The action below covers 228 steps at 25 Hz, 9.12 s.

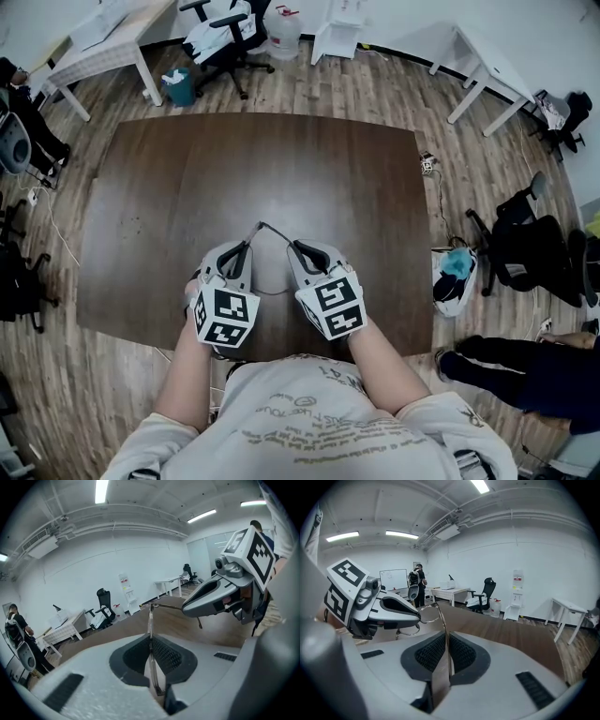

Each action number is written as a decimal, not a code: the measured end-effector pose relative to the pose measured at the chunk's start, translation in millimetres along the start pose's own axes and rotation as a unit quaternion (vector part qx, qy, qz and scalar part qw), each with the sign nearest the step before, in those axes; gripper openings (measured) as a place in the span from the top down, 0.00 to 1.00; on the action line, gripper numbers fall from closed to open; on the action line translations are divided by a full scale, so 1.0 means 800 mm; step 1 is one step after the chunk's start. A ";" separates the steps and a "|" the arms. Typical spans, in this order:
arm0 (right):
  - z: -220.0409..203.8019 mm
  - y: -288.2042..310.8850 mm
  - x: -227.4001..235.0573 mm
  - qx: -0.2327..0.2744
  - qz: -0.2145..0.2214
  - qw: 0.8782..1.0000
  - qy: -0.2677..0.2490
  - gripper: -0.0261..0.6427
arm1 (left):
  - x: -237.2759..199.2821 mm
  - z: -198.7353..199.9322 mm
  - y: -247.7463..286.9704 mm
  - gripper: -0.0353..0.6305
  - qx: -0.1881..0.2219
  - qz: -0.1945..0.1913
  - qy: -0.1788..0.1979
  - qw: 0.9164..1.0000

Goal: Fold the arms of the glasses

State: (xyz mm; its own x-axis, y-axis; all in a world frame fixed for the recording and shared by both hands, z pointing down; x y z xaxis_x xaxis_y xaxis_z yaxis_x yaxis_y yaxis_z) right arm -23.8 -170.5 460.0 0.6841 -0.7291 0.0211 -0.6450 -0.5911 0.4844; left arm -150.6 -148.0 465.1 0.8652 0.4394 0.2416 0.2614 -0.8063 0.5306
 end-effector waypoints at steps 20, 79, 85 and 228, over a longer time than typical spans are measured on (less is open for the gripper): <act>-0.023 0.001 0.003 0.020 0.120 0.937 0.328 0.92 | 0.024 0.025 0.019 0.90 0.023 -0.029 -0.034 0.999; -0.063 0.008 -0.022 0.033 0.178 0.897 0.402 0.72 | -0.077 -0.010 0.020 0.90 0.027 0.110 -0.224 0.968; -0.081 0.016 -0.020 0.016 0.176 0.887 0.426 0.72 | -0.074 -0.007 0.020 0.90 0.032 0.093 -0.262 0.960; -0.021 -0.057 0.040 0.131 -0.090 0.976 0.152 0.94 | 0.038 0.050 0.009 0.93 0.138 -0.024 -0.168 0.976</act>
State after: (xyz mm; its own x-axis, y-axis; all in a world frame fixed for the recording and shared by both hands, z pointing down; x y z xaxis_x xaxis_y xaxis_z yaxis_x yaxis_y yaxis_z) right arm 33.7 -161.0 453.4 0.8382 -0.4929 0.2335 -0.5426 -0.7970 0.2654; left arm -105.4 -156.7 444.0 0.9289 0.3610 -0.0831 0.3693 -0.8846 0.2848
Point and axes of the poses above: the fingertips, and each gripper's own axes: y forward along the fingers, x to its right, z out of its top, the point moved 5 cm from there along -y, backward along the fingers
